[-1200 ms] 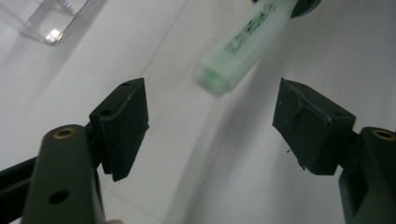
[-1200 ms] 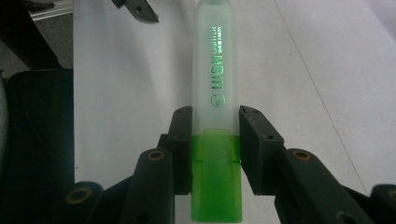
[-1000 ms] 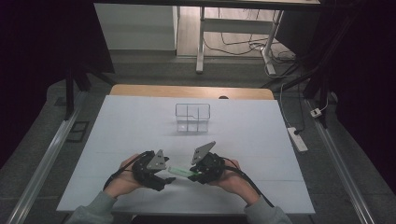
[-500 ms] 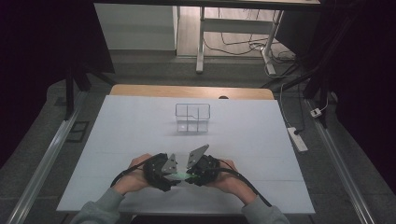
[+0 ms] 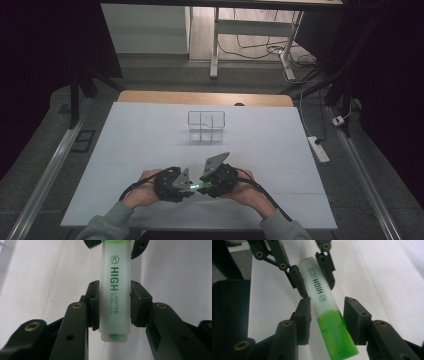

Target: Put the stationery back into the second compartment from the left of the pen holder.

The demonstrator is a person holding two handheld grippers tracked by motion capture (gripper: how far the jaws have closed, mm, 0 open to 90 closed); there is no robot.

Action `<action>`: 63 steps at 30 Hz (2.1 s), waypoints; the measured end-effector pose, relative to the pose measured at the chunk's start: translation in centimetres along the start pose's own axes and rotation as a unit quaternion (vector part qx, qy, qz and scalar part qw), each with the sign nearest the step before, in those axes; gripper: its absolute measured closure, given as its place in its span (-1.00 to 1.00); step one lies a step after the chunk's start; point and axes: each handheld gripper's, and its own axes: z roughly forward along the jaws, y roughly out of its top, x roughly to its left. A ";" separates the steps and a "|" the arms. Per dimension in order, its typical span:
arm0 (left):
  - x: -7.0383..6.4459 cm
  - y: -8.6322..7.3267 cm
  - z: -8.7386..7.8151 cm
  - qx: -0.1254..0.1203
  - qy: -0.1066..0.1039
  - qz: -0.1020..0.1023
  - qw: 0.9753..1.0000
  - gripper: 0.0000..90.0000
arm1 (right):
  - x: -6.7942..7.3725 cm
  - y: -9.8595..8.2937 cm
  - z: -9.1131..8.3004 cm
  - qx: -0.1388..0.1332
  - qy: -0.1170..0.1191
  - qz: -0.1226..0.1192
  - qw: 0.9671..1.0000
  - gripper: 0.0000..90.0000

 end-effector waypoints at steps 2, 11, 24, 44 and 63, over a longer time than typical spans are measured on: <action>0.1 -0.2 0.0 -0.004 -0.002 -0.006 1.000 0.44 | -0.3 -0.1 -0.2 -0.007 -0.004 0.007 1.000 0.16; 0.9 -1.2 -0.1 -0.029 0.018 -0.041 0.999 0.44 | -1.1 -0.5 -1.6 -0.076 -0.041 0.061 0.994 -0.11; 2.1 -2.9 -1.1 -0.074 0.058 -0.109 0.990 0.43 | -2.4 -1.9 -3.5 -0.144 -0.092 0.137 0.976 -0.31; 1.8 -2.7 -1.1 -0.127 0.094 -0.140 0.977 0.43 | -2.3 -2.3 -2.2 -0.157 -0.080 0.176 0.968 -0.39; -0.1 -0.3 0.3 -0.141 0.108 -0.111 0.978 0.43 | -2.1 -2.1 -1.2 -0.174 -0.060 0.194 0.964 -0.30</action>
